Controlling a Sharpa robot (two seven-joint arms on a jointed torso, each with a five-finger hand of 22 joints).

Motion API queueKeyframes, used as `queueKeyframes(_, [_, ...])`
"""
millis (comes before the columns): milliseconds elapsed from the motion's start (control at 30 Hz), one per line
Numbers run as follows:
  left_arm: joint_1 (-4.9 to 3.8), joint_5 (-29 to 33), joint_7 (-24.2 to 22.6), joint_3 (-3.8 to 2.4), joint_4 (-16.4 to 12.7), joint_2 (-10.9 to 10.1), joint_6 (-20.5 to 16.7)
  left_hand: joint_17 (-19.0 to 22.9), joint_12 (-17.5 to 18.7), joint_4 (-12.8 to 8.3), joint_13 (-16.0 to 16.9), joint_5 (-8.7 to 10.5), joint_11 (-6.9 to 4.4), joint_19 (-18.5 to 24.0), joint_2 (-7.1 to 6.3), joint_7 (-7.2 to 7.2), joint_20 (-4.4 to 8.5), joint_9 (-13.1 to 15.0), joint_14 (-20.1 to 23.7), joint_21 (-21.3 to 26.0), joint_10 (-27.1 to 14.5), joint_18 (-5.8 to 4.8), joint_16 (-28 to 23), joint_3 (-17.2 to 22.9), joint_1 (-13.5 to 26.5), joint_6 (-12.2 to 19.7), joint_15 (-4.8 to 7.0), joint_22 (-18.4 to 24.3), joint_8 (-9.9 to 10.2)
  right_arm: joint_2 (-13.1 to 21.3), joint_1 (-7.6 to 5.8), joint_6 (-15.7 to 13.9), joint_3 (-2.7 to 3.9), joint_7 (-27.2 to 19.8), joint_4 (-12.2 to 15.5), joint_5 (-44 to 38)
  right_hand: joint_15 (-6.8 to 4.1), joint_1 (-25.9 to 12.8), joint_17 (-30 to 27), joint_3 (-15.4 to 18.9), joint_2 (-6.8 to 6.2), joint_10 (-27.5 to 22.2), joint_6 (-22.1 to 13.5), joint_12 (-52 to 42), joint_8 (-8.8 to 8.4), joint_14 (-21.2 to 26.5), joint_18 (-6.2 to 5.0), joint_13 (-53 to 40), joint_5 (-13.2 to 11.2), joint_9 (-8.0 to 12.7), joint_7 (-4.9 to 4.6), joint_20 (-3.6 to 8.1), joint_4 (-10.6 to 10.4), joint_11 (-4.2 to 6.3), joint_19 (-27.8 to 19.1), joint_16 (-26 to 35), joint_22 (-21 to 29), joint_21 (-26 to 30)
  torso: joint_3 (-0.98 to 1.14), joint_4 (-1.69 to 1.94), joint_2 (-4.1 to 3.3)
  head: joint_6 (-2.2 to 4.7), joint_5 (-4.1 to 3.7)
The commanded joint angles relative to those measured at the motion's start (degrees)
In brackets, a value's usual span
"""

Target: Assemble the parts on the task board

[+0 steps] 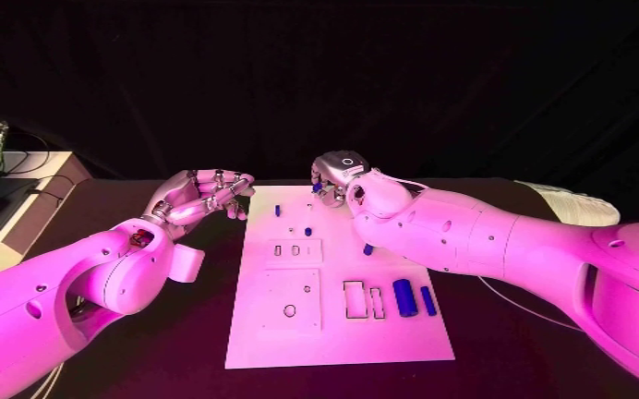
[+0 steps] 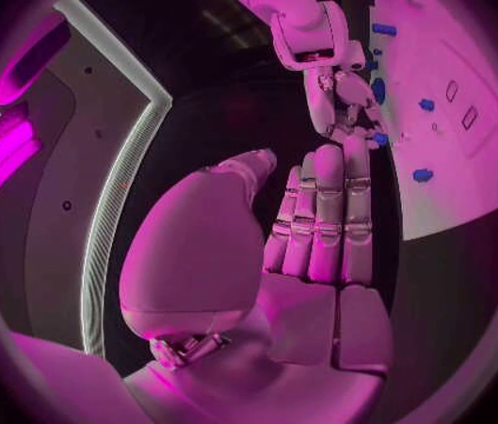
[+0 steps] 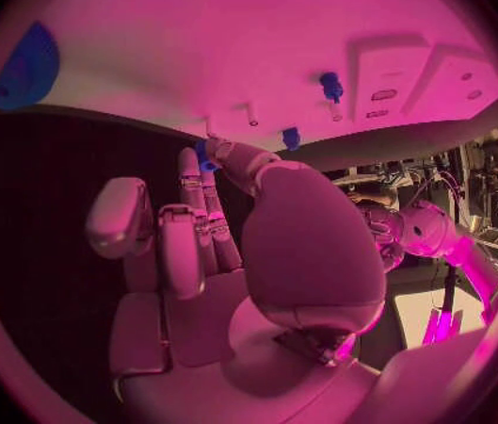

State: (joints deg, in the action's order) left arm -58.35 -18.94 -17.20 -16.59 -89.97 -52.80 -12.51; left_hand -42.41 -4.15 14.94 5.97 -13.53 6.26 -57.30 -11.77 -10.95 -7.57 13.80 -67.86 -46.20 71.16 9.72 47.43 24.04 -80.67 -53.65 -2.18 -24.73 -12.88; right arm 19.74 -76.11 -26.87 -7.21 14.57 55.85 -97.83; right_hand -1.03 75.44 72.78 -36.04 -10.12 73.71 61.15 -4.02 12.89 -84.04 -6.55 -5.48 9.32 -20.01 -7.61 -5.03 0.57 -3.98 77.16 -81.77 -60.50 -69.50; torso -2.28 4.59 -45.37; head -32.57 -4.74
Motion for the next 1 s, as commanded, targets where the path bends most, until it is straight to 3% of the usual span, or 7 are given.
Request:
queueKeyframes(33, [-0.03, 0.0, -0.2, -0.08, -0.2, 0.1, 1.1, -0.1, -0.1, 0.0, 0.1, 0.26, 0.19, 0.4, 0.39, 0.06, -0.12, 0.1, 0.4, -0.3, -0.3, 0.60, 0.2, 0.1, 0.3, 0.3, -0.07, 0.0, 0.2, -0.3, 0.35, 0.9, -0.01, 0.1, -0.4, -1.0, -0.23, 2.1, 0.0, -0.2, 2.23, 1.2, 0.8, -0.1, 1.02, -2.8, 0.74, 0.0, -0.1, -3.4, 0.36, 0.38, 0.2, 0.78, 0.0, -0.2, 0.1, -0.1, 0.00, 0.05, -0.10, -0.17, 0.12])
queueKeyframes(333, [-0.04, 0.0, -0.1, -0.11, -0.2, 0.1, 1.2, -0.1, -0.1, 0.0, 0.1, 0.26, 0.19, 0.4, 0.39, 0.06, -0.12, 0.1, 0.4, -0.3, -0.3, 0.60, 0.2, 0.1, 0.3, 0.3, -0.07, 0.0, 0.2, -0.5, 0.68, 0.6, -0.03, 0.0, -0.6, -1.0, -0.23, 2.1, -0.1, -0.2, 2.20, 1.2, 0.8, 0.0, 1.03, -2.8, 0.74, 0.0, -0.1, -3.4, 0.34, 0.38, 0.3, 0.76, -0.1, -0.1, 0.1, 0.0, -0.04, -0.03, -0.10, -0.37, 0.58])
queueKeyframes(600, [-0.05, -0.1, 0.4, -0.15, -0.3, 0.1, 1.9, -0.1, 0.0, 0.0, 0.1, 0.27, 0.21, 0.5, 0.36, 0.04, -0.16, 0.1, 0.5, -0.5, -0.4, 0.60, 0.3, 0.1, 0.3, 0.4, -0.10, -0.1, 0.2, -1.5, 0.73, -1.6, -0.09, -1.1, -2.3, -0.9, -0.21, 2.1, -0.2, -0.3, 2.20, 1.2, 0.7, 0.0, 1.05, -2.8, 0.75, 0.0, -0.2, -3.5, 0.31, 0.38, 0.3, 0.73, -0.1, -0.1, 0.0, -0.1, -0.09, 0.05, -0.19, -0.30, 0.45])
queueKeyframes(1000, [-0.06, -0.4, 1.2, -0.16, -0.1, 0.2, 2.7, -0.1, 0.0, 0.0, 0.1, 0.32, 0.24, 0.6, 0.31, 0.01, -0.18, 0.1, 0.5, -0.5, -0.5, 0.60, 0.3, 0.1, 0.4, 0.5, -0.13, -0.2, 0.3, -2.3, 0.81, -2.0, -0.20, -1.7, -3.1, -0.8, -0.19, 2.1, -0.2, -0.3, 2.21, 1.1, 0.7, 0.1, 1.06, -2.8, 0.75, 0.0, -0.3, -3.5, 0.28, 0.38, 0.3, 0.71, -0.1, -0.1, 0.0, -0.1, -0.17, 0.02, -0.18, -0.35, 0.55])
